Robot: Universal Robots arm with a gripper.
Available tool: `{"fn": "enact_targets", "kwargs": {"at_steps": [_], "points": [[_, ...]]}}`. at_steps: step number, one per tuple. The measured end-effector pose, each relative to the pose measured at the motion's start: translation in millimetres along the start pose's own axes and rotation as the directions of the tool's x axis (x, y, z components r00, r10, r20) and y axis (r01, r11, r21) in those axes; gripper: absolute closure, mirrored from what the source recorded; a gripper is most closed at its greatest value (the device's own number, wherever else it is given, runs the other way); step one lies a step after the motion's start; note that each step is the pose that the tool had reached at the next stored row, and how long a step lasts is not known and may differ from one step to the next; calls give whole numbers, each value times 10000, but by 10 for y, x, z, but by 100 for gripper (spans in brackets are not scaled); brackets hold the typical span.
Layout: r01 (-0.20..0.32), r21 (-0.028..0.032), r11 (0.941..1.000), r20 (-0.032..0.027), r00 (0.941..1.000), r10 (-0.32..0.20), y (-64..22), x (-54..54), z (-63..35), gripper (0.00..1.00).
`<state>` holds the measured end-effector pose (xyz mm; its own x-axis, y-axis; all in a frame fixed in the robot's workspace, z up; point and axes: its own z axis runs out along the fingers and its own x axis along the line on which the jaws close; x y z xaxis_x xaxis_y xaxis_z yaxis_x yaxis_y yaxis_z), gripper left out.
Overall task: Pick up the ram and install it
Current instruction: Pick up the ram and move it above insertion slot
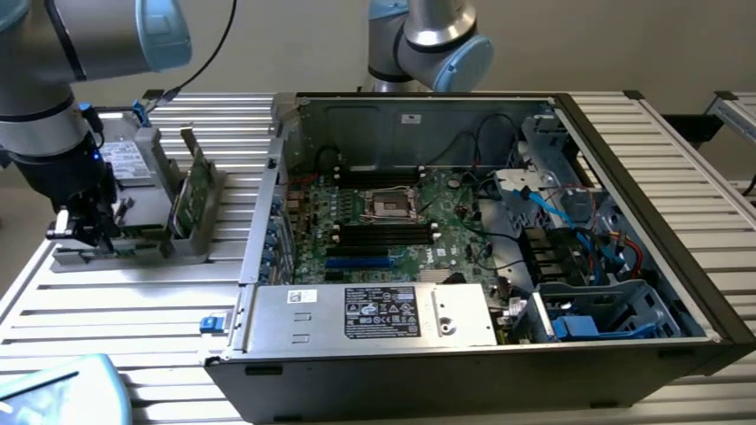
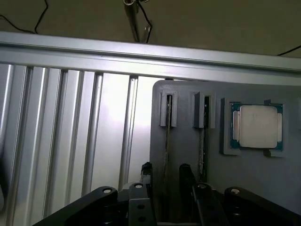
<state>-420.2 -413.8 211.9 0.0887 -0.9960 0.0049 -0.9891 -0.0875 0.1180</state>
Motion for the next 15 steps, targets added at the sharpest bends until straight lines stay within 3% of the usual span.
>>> {"fn": "enact_targets", "kwargs": {"at_steps": [3,11,15], "points": [[83,51,10000,-15,10000,-83,-15,1,35,63],[341,335,9989,-75,9994,-339,-32,2,99,63],[453,418,9981,-97,9989,-449,-48,2,132,63]]}}
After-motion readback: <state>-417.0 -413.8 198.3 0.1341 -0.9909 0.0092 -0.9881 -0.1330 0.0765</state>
